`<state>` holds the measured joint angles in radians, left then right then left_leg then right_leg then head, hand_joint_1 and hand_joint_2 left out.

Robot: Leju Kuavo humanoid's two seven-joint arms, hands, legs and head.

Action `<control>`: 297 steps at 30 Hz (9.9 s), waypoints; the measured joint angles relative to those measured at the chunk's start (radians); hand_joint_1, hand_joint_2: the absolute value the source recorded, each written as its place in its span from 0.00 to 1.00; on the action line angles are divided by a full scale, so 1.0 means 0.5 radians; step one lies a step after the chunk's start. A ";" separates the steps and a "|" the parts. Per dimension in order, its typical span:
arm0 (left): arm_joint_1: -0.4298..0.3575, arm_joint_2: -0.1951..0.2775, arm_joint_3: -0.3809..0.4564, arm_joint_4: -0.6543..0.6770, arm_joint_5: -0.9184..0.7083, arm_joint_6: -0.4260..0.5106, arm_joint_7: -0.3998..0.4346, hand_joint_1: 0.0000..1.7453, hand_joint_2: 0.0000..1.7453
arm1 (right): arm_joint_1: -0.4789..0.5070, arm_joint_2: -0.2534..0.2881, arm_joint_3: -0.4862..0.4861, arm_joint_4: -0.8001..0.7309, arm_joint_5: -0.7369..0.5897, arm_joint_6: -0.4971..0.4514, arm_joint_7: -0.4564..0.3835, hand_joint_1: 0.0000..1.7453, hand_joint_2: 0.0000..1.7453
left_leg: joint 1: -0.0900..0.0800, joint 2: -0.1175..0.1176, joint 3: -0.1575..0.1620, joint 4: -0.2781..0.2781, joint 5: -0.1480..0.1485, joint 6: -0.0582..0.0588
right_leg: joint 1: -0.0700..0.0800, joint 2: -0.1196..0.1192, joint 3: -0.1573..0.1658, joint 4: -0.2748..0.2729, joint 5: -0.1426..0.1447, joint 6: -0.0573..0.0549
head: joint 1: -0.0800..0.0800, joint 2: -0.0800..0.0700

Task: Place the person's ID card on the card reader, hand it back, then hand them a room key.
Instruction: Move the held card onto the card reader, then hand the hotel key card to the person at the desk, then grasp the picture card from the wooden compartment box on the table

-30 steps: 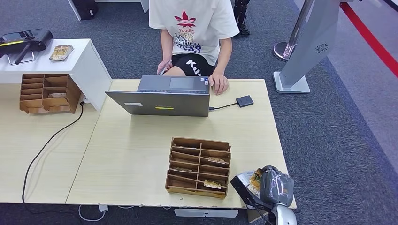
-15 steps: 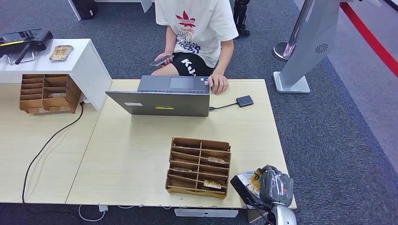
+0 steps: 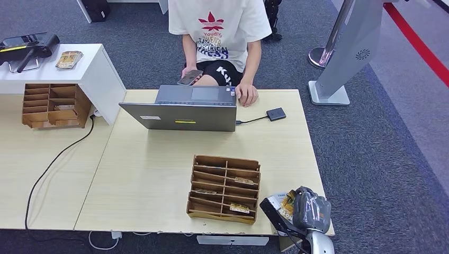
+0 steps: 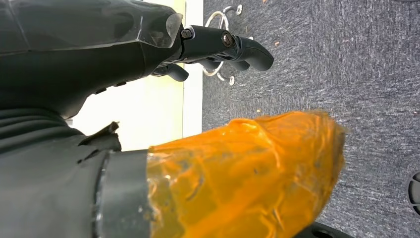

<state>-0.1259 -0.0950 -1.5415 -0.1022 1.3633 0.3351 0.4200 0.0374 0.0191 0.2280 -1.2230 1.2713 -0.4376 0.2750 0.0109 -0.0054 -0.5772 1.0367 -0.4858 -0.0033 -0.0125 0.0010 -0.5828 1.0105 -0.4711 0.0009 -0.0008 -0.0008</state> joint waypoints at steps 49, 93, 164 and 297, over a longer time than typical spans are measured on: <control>0.000 0.012 0.000 0.000 0.002 0.003 0.000 0.00 0.00 | 0.004 -0.003 0.028 -0.005 -0.006 -0.005 0.017 1.00 1.00 | 0.000 0.000 0.000 0.000 0.000 0.000 | 0.000 0.000 0.000 0.000 0.000 0.000 | 0.000 0.000; 0.000 0.017 -0.003 0.000 -0.036 0.000 0.014 0.00 0.00 | 0.002 -0.005 0.029 -0.005 -0.012 0.019 0.017 1.00 1.00 | 0.000 0.000 0.000 0.000 0.000 0.000 | 0.000 0.000 0.000 0.000 0.000 0.000 | 0.000 0.000; 0.000 0.016 -0.004 0.000 -0.122 0.001 -0.014 0.00 0.00 | 0.206 0.571 -0.591 -0.929 -0.391 -0.463 -1.347 1.00 1.00 | 0.000 0.000 -0.004 0.000 0.000 0.000 | 0.000 -0.001 -0.001 0.000 0.000 0.000 | 0.000 0.000; -0.018 0.012 0.042 0.000 -0.389 -0.030 -0.027 0.00 0.00 | -0.654 0.327 0.333 -0.676 -1.847 -0.115 -1.105 0.00 1.00 | 0.000 0.001 -0.006 0.000 0.005 -0.001 | 0.000 0.001 -0.007 0.000 0.006 0.000 | 0.001 0.000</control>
<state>-0.1351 -0.0889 -1.5205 -0.1022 1.1688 0.3201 0.4063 -0.2899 0.1824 0.3948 -1.5610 0.3478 -0.4951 -0.2774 0.0107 -0.0050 -0.5803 1.0368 -0.4835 -0.0036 -0.0126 0.0015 -0.5862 1.0107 -0.4680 0.0008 -0.0004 -0.0008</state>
